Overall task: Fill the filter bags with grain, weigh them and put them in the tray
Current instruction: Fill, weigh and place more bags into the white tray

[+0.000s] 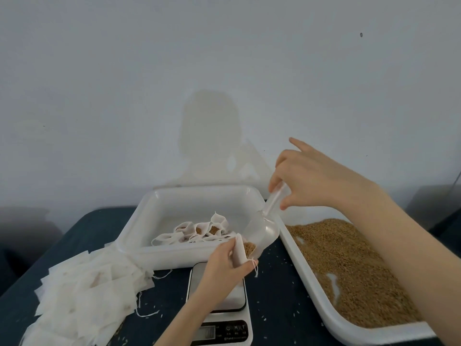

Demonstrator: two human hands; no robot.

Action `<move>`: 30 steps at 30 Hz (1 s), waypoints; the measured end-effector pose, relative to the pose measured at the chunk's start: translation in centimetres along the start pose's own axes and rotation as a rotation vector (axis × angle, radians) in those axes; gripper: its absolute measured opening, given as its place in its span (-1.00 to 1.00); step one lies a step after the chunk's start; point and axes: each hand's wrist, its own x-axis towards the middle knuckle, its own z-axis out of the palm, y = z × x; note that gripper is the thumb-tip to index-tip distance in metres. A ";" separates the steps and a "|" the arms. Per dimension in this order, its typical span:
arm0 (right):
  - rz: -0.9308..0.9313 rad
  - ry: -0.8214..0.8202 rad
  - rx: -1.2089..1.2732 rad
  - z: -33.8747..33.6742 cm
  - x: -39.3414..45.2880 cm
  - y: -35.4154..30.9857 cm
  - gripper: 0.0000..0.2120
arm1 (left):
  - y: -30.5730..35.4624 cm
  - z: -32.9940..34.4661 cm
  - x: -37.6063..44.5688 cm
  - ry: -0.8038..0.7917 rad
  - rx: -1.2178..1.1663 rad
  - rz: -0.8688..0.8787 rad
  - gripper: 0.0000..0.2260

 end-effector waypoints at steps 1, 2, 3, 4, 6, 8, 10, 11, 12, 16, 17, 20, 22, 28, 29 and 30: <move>-0.009 0.000 -0.035 -0.3 0.1 -0.3 -0.64 | 0.1 0.1 0.0 0.003 -0.014 -0.001 -0.78; -0.014 0.002 -0.065 -0.6 0.2 -0.6 -0.63 | 0.2 0.2 0.1 0.007 -0.025 0.005 -0.79; -0.018 0.009 -0.090 -0.9 0.3 -0.8 -0.62 | 0.3 0.2 0.1 0.012 -0.035 0.018 -0.80; -0.021 0.020 -0.109 -1.1 0.4 -1.0 -0.62 | 0.3 0.3 0.1 0.018 -0.038 0.031 -0.81; -0.027 0.049 -0.140 -1.4 0.5 -1.4 -0.62 | 0.5 0.3 0.2 0.031 -0.011 0.040 -0.80; -0.041 0.077 -0.173 -1.7 0.6 -1.8 -0.61 | 0.5 0.3 0.4 0.047 0.022 0.042 -0.78; -0.063 0.104 -0.196 -1.9 0.6 -2.1 -0.62 | 0.5 0.4 0.4 0.058 0.037 0.049 -0.77; -0.070 0.117 -0.199 -1.9 0.6 -2.2 -0.63 | 0.5 0.4 0.4 0.059 0.044 0.049 -0.76; -0.074 0.125 -0.200 -2.0 0.6 -2.3 -0.64 | 0.6 0.4 0.4 0.059 0.051 0.050 -0.76; -0.078 0.141 -0.205 -1.8 0.4 -2.2 -0.64 | 0.5 0.3 0.7 0.067 0.086 0.066 -0.74; -0.075 0.144 -0.206 -1.7 0.3 -2.1 -0.64 | 0.5 0.3 0.8 0.071 0.100 0.067 -0.74; -0.050 0.142 -0.211 -1.0 -0.1 -1.7 -0.62 | 0.3 -0.2 1.2 0.051 0.143 0.035 -0.74; -0.006 0.109 -0.175 -0.3 -0.6 -1.2 -0.61 | 0.1 -0.5 1.5 0.009 0.165 0.015 -0.75; 0.127 0.000 0.053 2.7 -2.7 0.9 -0.66 | -0.9 -1.3 1.5 -0.044 0.202 0.053 -0.83; 0.158 -0.032 0.088 3.4 -3.2 1.4 -0.67 | -1.1 -1.4 1.5 -0.033 0.190 0.055 -0.85; 0.194 -0.062 0.128 4.2 -3.7 1.8 -0.68 | -1.4 -1.6 1.6 -0.019 0.175 0.053 -0.87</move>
